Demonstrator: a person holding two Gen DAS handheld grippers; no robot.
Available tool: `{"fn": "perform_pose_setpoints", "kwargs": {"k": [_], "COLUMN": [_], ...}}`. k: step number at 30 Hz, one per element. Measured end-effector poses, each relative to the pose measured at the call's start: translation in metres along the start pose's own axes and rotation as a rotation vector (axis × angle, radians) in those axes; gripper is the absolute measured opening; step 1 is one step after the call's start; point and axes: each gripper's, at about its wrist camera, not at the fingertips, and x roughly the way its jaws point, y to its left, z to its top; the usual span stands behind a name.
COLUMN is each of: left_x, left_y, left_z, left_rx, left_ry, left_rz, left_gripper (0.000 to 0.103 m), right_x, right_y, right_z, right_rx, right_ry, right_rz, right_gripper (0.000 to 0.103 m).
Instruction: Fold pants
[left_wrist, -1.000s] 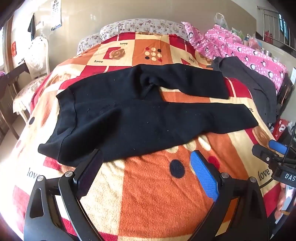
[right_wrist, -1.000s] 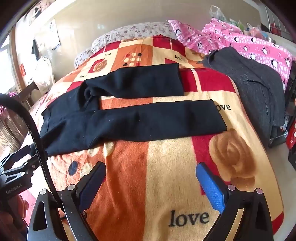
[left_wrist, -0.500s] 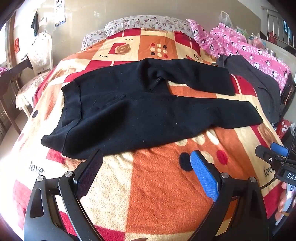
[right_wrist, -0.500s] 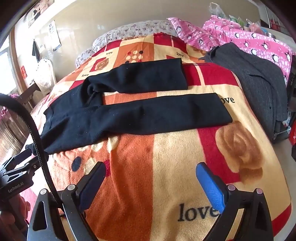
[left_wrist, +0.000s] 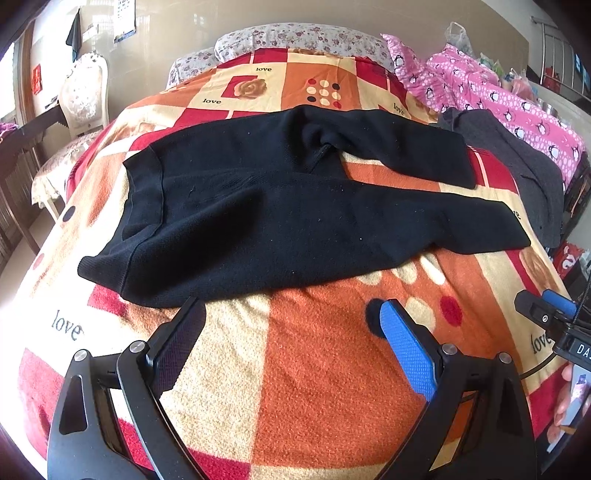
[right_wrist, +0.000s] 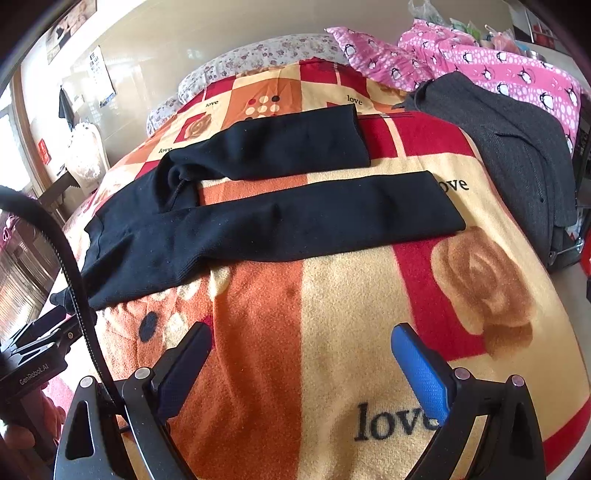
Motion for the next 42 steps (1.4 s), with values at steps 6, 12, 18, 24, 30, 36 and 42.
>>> {"fn": "perform_pose_setpoints", "kwargs": {"k": [6,12,18,24,30,36,42], "left_x": [0.002,0.003,0.004,0.005,0.012,0.017,0.022], "left_y": [0.001,0.003,0.009,0.042,0.074,0.091,0.106], "left_z": [-0.001,-0.002,-0.003,0.0,-0.001,-0.004,-0.008], "left_rx": [0.004,-0.009,-0.026,-0.126,-0.201,-0.228,-0.281], "left_ry": [0.004,0.01,0.02,0.041,0.068,0.084,0.11], "left_rz": [0.003,-0.001,-0.008,-0.035,0.028,0.048,0.011], "left_gripper": [0.096,0.096,0.096,0.096,0.096,0.096,0.096], "right_x": [0.002,0.003,0.005,0.006,0.008,0.011,0.013], "right_y": [-0.002,0.0,0.0,-0.005,-0.014,-0.014,-0.012], "right_z": [-0.001,-0.001,-0.001,0.0,0.003,0.006,0.009], "right_rx": [0.007,0.002,0.004,-0.005,0.025,0.026,0.018], "right_ry": [0.01,0.009,0.015,0.022,0.026,0.031,0.032], "right_rz": [0.005,0.006,0.005,-0.01,-0.009,-0.007,-0.009], "right_gripper": [0.098,0.098,0.098,0.098,0.098,0.098,0.098]}}
